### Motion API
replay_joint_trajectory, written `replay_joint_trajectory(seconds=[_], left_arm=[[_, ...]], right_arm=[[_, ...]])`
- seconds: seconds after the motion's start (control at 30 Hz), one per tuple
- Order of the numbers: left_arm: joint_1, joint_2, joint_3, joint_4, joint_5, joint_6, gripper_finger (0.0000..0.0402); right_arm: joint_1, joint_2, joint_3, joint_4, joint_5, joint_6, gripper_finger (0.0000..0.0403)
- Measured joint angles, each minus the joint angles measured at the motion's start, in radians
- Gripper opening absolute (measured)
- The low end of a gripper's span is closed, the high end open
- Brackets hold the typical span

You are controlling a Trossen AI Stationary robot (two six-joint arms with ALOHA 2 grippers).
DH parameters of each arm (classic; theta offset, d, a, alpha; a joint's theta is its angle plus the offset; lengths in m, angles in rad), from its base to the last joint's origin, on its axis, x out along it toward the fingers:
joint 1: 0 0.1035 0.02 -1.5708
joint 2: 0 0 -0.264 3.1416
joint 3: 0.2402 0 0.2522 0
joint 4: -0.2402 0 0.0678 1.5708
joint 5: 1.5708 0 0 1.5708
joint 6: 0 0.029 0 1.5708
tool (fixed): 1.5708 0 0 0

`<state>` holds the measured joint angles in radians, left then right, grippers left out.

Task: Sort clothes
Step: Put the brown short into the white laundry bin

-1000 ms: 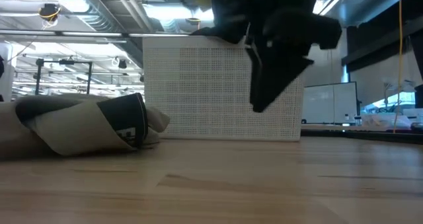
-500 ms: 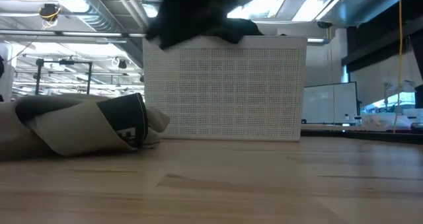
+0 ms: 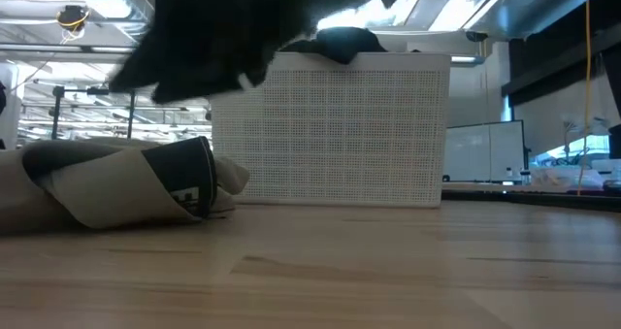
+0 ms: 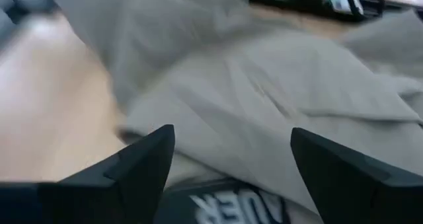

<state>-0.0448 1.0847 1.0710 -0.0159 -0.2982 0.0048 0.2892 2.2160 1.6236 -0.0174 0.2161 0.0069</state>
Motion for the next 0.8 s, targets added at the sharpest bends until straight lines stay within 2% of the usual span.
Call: replay_joint_trajectory(seconds=[0.13,0.33,0.47,0.63,0.8], left_arm=[[0.0,0.003,0.0,-0.004,-0.001,0.0,0.017],[0.0,0.004,0.0,-0.026,-0.001,0.001,0.017],[0.0,0.004,0.0,-0.058,0.0,-0.001,0.017],[0.0,0.005,0.0,-0.075,0.0,0.002,0.017],[0.0,0.005,0.0,-0.067,0.0,-0.002,0.017]], right_arm=[[-0.061,0.043,0.001,-0.048,-0.022,-0.038,0.0321],[-0.123,0.109,0.008,-0.146,-0.155,-0.009,0.0319],[-0.126,0.127,0.011,-0.226,-0.122,-0.006,0.029],[-0.124,0.123,0.014,-0.37,-0.051,-0.008,0.0198],[-0.115,0.119,0.013,-0.454,-0.024,0.014,0.0055]])
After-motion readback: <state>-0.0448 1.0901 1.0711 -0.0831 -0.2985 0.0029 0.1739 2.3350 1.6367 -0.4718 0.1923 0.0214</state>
